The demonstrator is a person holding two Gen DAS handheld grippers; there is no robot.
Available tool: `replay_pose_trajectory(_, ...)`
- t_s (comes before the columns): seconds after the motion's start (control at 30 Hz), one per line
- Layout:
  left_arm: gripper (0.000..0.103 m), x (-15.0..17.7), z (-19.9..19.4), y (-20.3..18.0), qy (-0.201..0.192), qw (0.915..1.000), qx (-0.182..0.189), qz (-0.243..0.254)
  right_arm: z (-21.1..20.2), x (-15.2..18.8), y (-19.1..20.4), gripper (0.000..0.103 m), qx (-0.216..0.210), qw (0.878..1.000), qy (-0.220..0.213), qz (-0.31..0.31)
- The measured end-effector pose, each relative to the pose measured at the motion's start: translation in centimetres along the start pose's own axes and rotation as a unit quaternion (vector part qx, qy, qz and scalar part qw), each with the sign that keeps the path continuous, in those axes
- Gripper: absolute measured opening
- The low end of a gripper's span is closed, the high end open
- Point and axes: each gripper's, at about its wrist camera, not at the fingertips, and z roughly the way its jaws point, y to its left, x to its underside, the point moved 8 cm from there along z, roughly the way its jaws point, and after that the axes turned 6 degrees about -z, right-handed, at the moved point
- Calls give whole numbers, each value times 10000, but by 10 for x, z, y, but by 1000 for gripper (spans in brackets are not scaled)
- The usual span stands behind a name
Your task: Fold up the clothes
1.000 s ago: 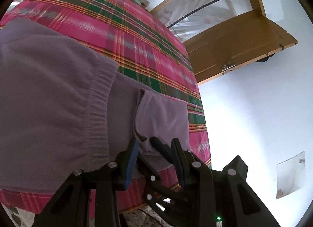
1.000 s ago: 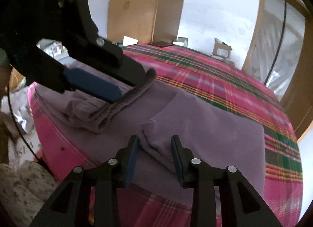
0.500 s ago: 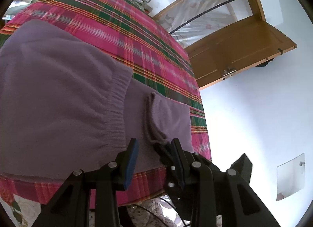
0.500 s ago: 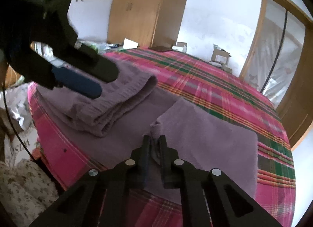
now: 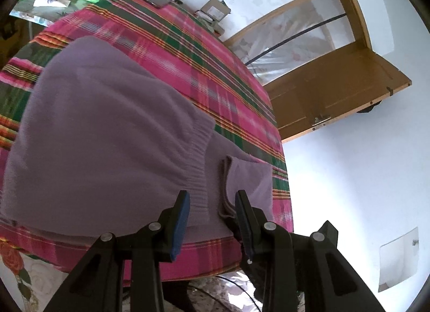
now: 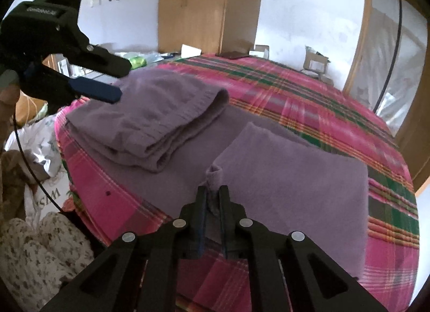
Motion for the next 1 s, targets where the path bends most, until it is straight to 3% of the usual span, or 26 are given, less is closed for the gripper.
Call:
replay_pose_trajectory(0.2, 35, -8, -17, 29, -187, 9994, -204, -230, -5, -1, 2, 13, -195, 9997, 141, -4)
replay_pose_trajectory(0.33, 35, -19, -33, 50, -414, 9975, -306, -485, -23, -20, 1, 19, -679, 9966, -352, 313)
replay_pose_trajectory(0.5, 35, -29, -50, 79, -593, 9946, -434, -738, -3, -25, -18, 19, -471, 9951, -229, 844)
replay_pose_trajectory(0.57, 35, -31, -54, 89, -639, 9933, -479, -832, 6, -18, -15, 19, -595, 9936, -84, 956)
replay_pose_trajectory(0.8, 35, -39, -70, 120, -819, 9885, -509, -1164, 6, -11, -2, 20, -613, 9939, 95, 914)
replay_pose_trajectory(1.0, 35, -40, -80, 141, -909, 9838, -620, -1418, -11, -47, 17, 23, -561, 9963, -358, 552)
